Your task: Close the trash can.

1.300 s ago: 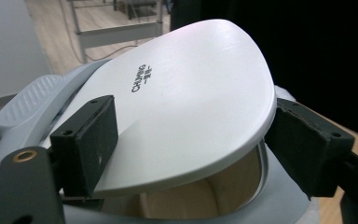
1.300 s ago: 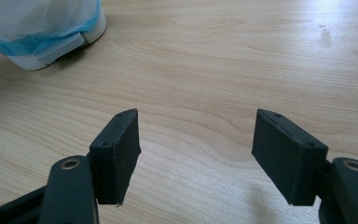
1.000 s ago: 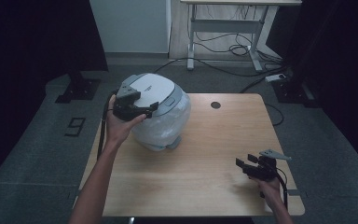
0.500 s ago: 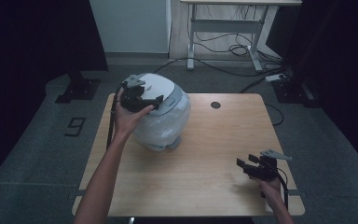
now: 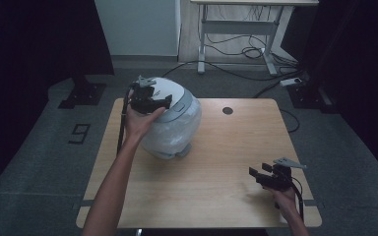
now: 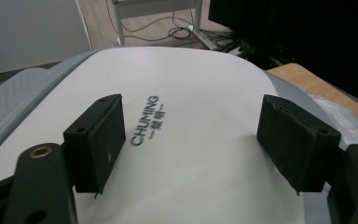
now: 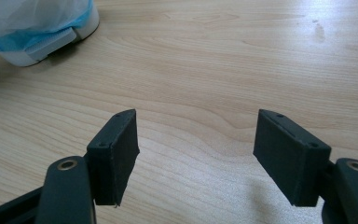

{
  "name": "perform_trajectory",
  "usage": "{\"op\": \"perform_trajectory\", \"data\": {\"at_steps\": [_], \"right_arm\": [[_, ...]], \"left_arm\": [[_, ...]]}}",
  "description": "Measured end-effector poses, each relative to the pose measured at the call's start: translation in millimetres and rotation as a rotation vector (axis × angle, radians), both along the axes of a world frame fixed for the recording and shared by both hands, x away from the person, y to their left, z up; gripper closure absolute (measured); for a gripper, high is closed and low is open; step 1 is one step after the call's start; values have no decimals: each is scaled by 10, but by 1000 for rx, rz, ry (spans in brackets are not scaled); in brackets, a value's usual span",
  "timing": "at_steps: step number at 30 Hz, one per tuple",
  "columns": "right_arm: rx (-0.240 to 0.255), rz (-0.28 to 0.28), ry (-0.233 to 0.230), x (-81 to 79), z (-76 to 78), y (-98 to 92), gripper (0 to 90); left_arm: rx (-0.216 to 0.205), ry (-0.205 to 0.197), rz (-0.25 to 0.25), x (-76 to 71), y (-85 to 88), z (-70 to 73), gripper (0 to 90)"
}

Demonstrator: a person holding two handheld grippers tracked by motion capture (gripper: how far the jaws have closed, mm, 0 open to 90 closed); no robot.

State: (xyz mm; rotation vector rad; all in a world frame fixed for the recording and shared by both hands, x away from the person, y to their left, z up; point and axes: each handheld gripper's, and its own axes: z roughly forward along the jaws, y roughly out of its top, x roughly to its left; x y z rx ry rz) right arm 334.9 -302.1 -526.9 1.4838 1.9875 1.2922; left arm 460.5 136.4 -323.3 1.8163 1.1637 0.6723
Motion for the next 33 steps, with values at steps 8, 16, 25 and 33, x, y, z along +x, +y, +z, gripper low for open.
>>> {"op": "perform_trajectory", "data": {"at_steps": [8,16,25,33], "right_arm": [[0,-1,-6,-12,20,-14,299],[2,-5,-10,-19,37,-30,298],[7,-7,-13,-18,41,-53,297],[16,-15,-13,-14,50,-92,297]], "left_arm": [[20,38,19,-11,-28,46,243],[45,4,49,-41,-59,0,309],[29,7,11,-57,-5,8,309],[-77,-43,-104,-399,127,-26,234]]}}
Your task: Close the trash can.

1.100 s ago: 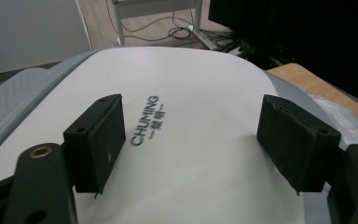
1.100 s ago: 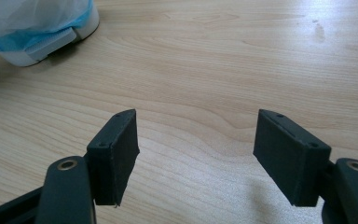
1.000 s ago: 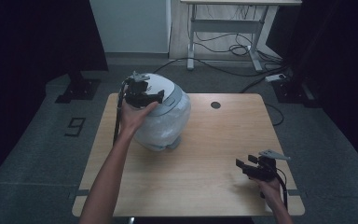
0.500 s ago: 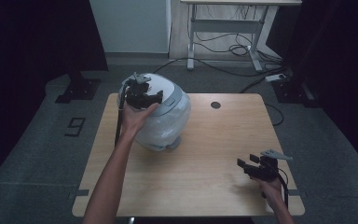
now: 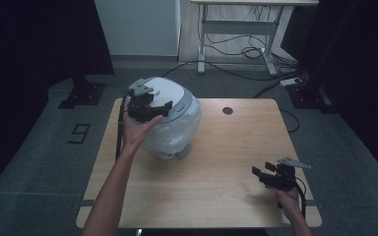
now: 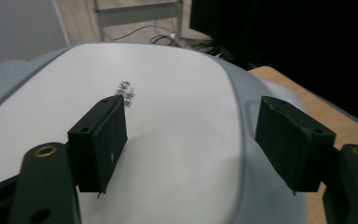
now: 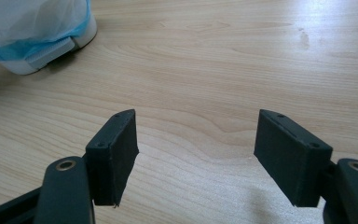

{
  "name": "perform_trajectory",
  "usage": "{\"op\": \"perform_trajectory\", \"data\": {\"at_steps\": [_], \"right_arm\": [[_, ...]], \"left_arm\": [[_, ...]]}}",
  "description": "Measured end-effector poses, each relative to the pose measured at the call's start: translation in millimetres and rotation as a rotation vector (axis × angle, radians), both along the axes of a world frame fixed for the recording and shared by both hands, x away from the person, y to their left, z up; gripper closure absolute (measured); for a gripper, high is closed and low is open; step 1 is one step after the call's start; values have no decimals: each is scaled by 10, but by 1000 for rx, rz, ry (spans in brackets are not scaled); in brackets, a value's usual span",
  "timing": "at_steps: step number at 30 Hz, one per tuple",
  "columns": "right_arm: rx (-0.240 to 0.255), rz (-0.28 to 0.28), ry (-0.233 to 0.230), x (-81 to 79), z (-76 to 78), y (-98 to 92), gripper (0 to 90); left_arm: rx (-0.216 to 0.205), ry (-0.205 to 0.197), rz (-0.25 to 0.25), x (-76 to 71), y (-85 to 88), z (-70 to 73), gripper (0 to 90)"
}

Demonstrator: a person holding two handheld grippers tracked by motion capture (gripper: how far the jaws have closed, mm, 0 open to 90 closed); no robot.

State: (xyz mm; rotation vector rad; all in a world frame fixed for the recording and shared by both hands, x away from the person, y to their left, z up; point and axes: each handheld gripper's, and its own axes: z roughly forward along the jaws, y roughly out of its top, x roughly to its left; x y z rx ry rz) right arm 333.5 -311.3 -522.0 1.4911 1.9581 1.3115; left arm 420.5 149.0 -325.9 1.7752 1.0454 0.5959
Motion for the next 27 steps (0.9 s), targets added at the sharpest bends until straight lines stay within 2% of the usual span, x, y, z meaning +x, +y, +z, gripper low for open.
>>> {"op": "perform_trajectory", "data": {"at_steps": [5,10,14,22,24,27], "right_arm": [[5,-5,-4,-7,16,-14,297],[8,-7,-6,-9,24,-28,297],[5,-7,-6,-6,22,-36,297],[6,-7,-2,1,11,-47,297],[3,-7,-2,4,3,-50,297],[0,-10,2,9,-6,-57,297]], "left_arm": [[-42,-41,-46,-312,138,-98,206],[-79,-68,-56,-612,295,-298,194],[-64,-79,-39,-800,406,-519,185],[-71,-56,6,-1014,569,-988,184],[-75,-33,-1,-1037,587,-1099,181],[-58,4,-4,-1040,595,-1239,178]]}}
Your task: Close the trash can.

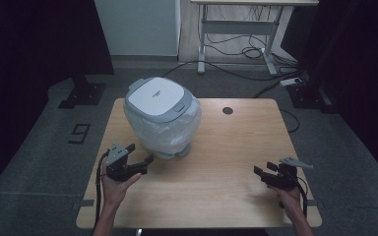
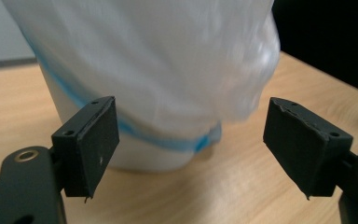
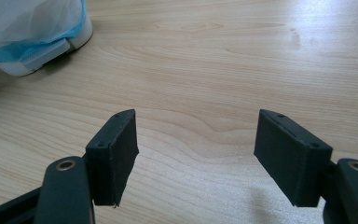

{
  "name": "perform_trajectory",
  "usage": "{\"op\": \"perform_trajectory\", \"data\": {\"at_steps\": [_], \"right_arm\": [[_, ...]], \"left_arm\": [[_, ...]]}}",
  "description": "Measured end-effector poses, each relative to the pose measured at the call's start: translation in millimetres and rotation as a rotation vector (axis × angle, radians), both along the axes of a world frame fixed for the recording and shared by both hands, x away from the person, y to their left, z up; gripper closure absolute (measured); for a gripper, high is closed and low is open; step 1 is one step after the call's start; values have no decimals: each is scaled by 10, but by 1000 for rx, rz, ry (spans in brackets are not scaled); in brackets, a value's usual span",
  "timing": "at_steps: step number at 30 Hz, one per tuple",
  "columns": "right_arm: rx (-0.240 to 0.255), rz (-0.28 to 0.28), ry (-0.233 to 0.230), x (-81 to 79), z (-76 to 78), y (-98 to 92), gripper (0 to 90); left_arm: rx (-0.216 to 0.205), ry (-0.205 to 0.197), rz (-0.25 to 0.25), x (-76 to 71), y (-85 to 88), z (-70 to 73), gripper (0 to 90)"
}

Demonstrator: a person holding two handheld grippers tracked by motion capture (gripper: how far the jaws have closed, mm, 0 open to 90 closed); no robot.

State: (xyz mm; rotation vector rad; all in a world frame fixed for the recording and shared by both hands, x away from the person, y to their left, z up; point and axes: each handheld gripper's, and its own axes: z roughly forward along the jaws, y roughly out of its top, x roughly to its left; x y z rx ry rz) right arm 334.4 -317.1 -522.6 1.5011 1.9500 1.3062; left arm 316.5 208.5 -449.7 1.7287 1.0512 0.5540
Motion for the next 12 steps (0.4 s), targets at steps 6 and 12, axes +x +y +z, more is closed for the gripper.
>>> {"op": "perform_trajectory", "data": {"at_steps": [6,12], "right_arm": [[0,-2,0,-1,1,-7,297],[-2,-8,-1,7,-4,-22,293]], "left_arm": [[28,22,0,8,-25,-99,175],[20,30,-3,31,-24,-126,175]]}}
